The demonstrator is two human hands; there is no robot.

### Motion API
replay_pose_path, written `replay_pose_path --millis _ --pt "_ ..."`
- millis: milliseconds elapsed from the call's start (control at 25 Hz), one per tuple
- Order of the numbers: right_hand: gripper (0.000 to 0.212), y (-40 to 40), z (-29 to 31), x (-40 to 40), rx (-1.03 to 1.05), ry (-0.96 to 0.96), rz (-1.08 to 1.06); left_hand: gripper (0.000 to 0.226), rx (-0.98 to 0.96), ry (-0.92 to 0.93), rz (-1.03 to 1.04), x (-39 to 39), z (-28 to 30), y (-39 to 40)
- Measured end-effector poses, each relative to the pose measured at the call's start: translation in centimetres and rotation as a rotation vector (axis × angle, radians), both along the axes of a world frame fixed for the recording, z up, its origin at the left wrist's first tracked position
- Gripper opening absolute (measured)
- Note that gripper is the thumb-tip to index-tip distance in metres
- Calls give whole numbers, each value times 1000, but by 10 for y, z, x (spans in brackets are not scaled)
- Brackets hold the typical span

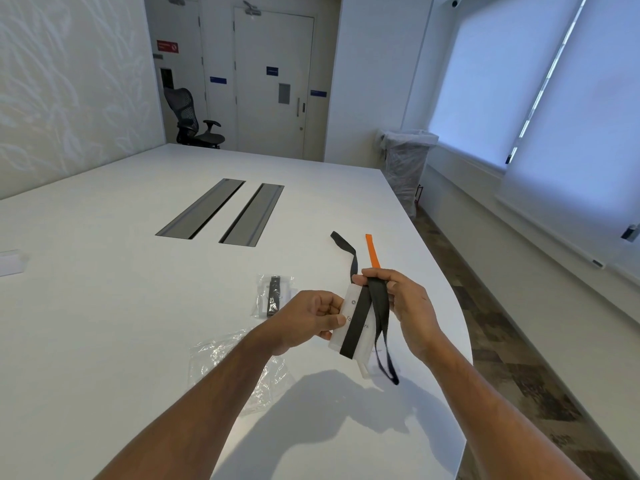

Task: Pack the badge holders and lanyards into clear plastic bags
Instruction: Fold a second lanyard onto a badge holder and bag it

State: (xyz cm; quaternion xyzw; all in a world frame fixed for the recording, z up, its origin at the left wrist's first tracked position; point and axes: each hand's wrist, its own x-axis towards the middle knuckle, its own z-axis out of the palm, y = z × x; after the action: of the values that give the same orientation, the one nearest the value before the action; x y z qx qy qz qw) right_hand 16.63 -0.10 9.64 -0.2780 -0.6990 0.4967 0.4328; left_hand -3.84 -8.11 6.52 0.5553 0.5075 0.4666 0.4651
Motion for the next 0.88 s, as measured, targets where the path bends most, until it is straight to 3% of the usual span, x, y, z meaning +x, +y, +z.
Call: replay_pose_path --millis 120,200,320,400,680,880 --pt "43 0 -6 1 -102 24 -38 14 18 -11 -26 0 2 -2" --pt "32 -5 -10 -1 -180 5 -81 16 34 -57 -25 0 5 -3" --pt "21 -13 -17 -5 -61 -97 -9 17 64 -169 -22 2 10 -4" --pt "29 -18 -21 -7 2 -152 -26 19 87 -218 -4 3 12 -3" --pt "19 -28 -40 -14 -42 -132 -62 11 125 -255 173 7 15 1" --pt "31 -34 -48 -15 -70 -260 -32 7 129 -289 380 7 21 10"
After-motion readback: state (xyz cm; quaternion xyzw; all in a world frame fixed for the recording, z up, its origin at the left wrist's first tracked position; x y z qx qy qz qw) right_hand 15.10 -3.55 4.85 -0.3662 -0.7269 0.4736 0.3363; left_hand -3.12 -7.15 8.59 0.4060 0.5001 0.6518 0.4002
